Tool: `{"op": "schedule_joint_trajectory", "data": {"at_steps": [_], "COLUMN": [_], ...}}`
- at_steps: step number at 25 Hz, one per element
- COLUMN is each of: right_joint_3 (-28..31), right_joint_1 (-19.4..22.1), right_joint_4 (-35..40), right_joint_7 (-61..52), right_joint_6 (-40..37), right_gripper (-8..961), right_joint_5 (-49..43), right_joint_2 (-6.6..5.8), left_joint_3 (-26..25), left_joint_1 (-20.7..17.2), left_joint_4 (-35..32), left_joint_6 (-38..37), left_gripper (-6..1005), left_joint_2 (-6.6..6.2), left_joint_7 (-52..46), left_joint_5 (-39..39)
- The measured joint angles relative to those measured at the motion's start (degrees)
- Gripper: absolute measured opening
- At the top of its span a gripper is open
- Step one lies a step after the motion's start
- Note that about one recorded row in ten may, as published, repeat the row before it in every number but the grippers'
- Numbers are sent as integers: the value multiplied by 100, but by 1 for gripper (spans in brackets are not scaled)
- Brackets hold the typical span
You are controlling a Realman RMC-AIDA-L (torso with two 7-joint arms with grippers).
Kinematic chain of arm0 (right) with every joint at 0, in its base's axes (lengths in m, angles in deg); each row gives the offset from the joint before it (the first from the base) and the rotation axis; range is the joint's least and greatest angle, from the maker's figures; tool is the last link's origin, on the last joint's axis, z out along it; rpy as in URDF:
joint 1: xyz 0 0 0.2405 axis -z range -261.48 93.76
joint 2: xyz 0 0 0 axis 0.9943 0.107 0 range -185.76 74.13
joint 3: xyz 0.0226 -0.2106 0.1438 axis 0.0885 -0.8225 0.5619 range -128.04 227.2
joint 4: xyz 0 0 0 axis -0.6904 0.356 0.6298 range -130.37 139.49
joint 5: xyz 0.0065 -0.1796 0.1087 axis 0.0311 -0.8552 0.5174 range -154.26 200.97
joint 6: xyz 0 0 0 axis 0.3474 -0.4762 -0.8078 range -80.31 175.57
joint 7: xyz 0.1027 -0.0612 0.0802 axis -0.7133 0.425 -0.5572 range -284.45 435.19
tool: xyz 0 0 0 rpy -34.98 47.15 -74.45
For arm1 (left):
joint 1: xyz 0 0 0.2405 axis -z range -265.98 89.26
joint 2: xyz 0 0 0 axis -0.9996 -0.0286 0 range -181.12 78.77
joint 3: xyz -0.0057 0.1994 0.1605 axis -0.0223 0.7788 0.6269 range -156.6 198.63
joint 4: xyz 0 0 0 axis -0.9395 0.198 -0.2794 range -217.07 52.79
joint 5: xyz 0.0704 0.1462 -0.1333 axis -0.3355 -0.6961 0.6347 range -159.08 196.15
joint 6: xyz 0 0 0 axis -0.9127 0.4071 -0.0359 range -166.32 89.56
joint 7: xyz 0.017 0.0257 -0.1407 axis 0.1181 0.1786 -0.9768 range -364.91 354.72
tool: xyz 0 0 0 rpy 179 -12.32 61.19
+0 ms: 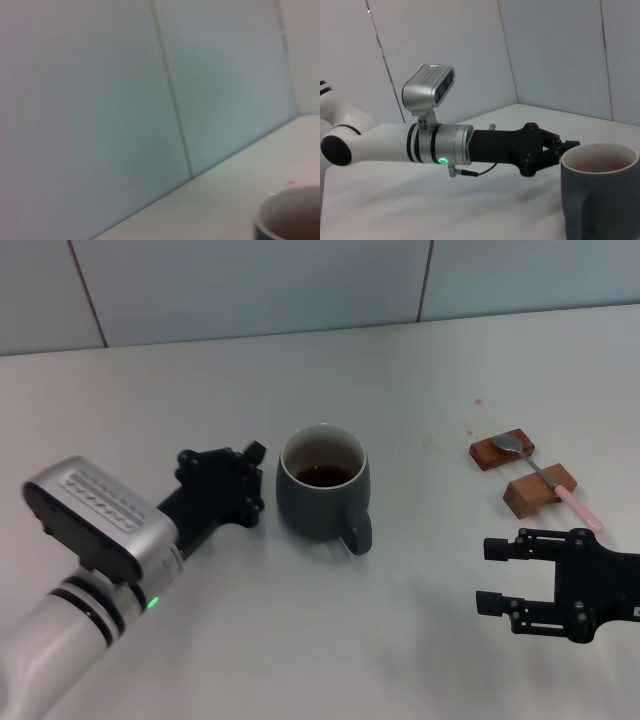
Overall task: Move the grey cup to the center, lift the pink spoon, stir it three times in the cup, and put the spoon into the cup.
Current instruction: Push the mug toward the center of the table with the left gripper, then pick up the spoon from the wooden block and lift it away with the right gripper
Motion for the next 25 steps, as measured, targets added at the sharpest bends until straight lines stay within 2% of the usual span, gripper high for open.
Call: {"op": "schedule_joint_trajectory", "data": {"at_steps": [4,5,8,9,10,12,15,17,19,21,22,23,24,25], "right_joint_3": [0,0,0,0,0,4,8,9,13,17,17,16,18,19], "right_joint_1": [2,2,2,2,2,2,2,4,14,18,18,18,19,19], "right_joint_4": [0,0,0,0,0,0,0,0,0,0,0,0,0,0], "right_joint_7": [5,8,9,11,11,16,19,19,18,2,2,-13,-20,-21], "right_joint_6": [0,0,0,-1,-1,0,0,0,0,-1,-1,-1,-6,-7], "right_gripper": [662,662,662,662,662,662,662,662,663,663,663,663,663,663], "right_joint_5": [7,8,9,9,9,9,11,15,17,18,18,18,18,18], "right_joint_2": [0,0,0,0,0,0,0,-1,-7,-12,-12,-14,-16,-16], "left_joint_3": [-20,25,29,35,35,86,520,691,1337,1337,1434,1484,1487,1487], "left_joint_1": [-44,-95,-115,-207,-207,-285,-443,-495,-780,-780,-866,-1018,-1085,-1085], "left_joint_4": [-516,-1177,-1355,-2161,-2161,-2744,-3704,-3886,-4570,-4570,-4694,-4788,-4796,-4796], "left_joint_6": [-164,-394,-456,-798,-798,-1245,-2126,-2345,-3135,-3135,-3340,-3773,-3987,-3987], "left_gripper": [-1,-1,-1,-1,-1,-1,-1,-1,-1,-1,-1,-1,-1,-1], "left_joint_2": [-57,-77,-78,-82,-82,-108,-178,-201,-371,-371,-449,-649,-748,-748], "left_joint_7": [-1134,-2292,-2576,-3709,-3709,-4339,-5363,-5563,-6206,-6206,-6332,-6473,-6503,-6503], "left_joint_5": [-96,-504,-630,-1226,-1226,-1722,-2224,-2254,-2286,-2286,-2285,-2290,-2291,-2291]}}
